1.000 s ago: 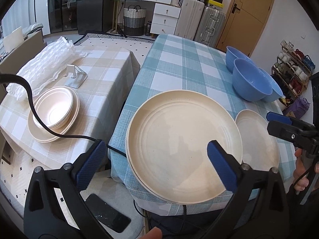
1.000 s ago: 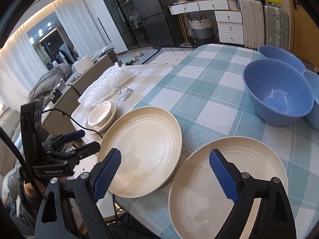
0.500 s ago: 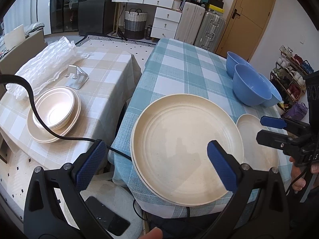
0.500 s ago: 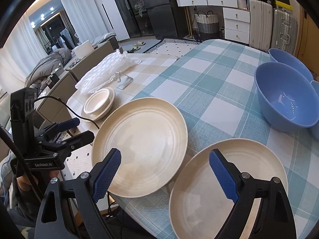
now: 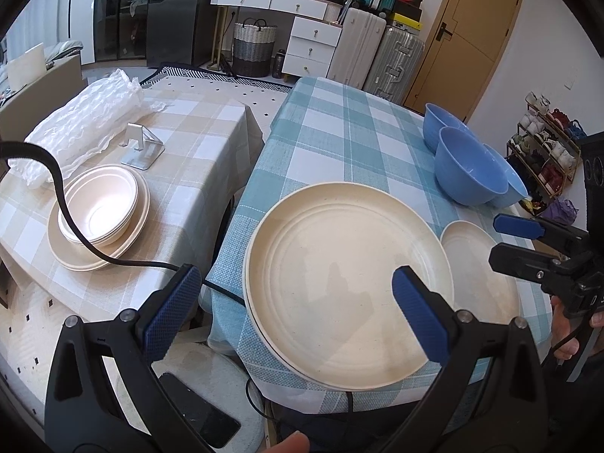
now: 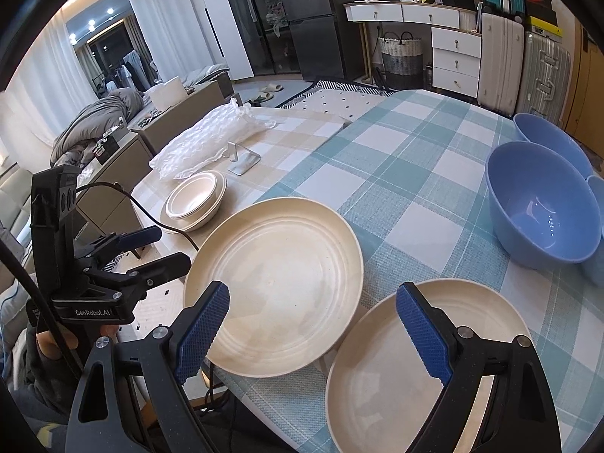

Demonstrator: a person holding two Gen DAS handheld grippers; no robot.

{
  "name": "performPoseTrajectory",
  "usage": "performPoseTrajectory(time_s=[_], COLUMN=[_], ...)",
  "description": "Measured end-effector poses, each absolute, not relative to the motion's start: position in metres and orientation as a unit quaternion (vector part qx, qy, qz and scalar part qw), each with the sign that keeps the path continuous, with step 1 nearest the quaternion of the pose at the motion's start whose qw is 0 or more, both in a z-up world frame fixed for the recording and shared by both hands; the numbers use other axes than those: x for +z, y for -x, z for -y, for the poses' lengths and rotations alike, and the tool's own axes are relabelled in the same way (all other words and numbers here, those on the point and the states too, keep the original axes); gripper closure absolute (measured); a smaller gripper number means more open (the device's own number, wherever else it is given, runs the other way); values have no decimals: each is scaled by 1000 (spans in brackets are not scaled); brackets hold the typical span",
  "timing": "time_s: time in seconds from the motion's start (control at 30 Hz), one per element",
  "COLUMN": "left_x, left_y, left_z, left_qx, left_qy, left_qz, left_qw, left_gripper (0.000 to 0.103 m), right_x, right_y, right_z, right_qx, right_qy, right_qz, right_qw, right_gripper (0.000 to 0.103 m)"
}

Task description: Organize plates and bowls

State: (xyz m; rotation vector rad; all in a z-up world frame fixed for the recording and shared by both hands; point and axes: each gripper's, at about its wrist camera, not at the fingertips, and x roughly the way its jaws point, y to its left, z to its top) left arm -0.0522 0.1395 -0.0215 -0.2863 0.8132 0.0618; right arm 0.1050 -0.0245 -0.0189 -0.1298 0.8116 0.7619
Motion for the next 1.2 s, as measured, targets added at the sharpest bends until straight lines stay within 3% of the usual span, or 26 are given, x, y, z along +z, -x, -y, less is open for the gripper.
performPoseTrajectory(time_s=[1.2], left_x=[-13], left_y=[52], left_z=[-147], left_qx=[58], left_qy=[135], left_qz=[-389], left_qw=[909], left_gripper=[2], right_x=[-21], right_y=[-114], right_z=[18], right_qx=[350], right_qy=[90], right_qz=[-392], right_qw=[846], right_gripper=[11])
